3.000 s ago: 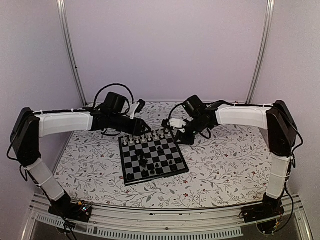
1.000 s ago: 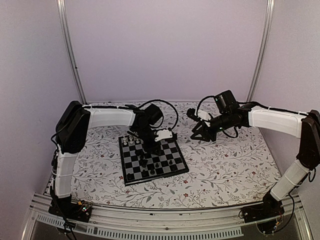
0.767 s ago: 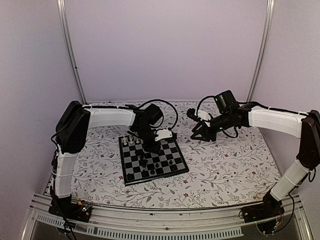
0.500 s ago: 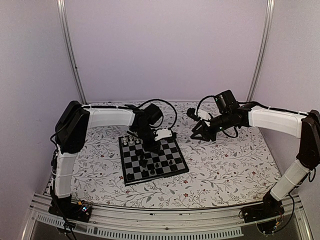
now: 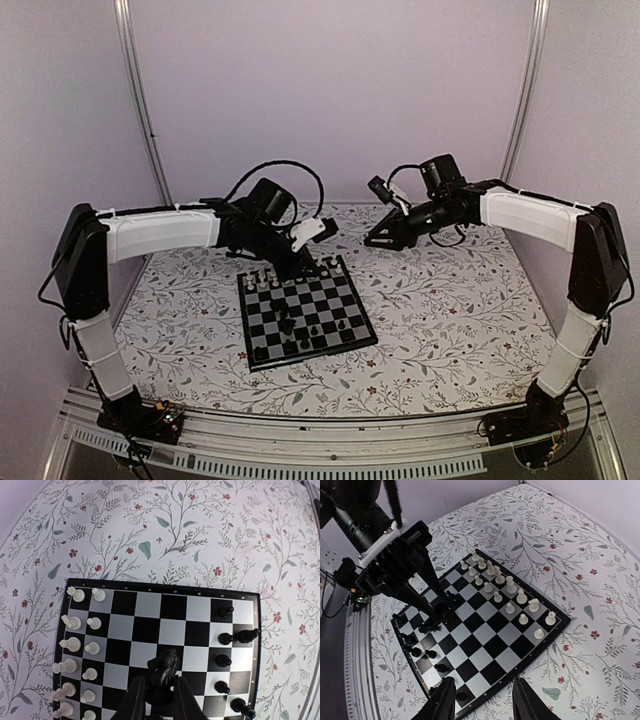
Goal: Set up the chess pieces on the board
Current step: Adjust the chess piece.
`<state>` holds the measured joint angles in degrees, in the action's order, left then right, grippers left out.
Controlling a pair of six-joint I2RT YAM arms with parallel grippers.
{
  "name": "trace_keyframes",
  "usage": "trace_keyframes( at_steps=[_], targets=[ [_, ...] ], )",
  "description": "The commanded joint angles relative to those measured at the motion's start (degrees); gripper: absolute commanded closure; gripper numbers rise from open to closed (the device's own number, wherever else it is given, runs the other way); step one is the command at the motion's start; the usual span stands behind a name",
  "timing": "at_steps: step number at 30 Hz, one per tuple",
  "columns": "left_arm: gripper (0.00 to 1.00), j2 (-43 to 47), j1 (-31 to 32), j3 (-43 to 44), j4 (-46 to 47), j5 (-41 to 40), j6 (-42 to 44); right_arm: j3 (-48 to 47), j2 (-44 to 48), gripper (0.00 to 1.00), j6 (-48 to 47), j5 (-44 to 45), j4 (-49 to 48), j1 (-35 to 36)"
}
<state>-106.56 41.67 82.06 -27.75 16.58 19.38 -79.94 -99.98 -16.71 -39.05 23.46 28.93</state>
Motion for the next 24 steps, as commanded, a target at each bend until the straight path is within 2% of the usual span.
trace_keyframes(
  at_steps=[1,5,14,24],
  targets=[
    [0.88,5.4,0.5,-6.3,12.6,1.3,-5.5,-6.1,-8.0,0.59,7.4,-15.3,6.0,0.0],
    [0.88,7.3,1.3,-8.5,14.6,0.0,-5.6,-9.3,-12.4,0.55,10.3,-23.4,7.2,0.2],
    [0.87,6.3,3.6,-7.5,14.5,-0.8,-4.9,-12.1,-16.1,0.50,12.8,-26.4,7.4,4.0],
    [0.87,5.7,5.2,-6.0,13.5,-1.8,-4.4,-14.1,-19.9,0.59,14.5,-28.2,7.4,4.5]
  ],
)
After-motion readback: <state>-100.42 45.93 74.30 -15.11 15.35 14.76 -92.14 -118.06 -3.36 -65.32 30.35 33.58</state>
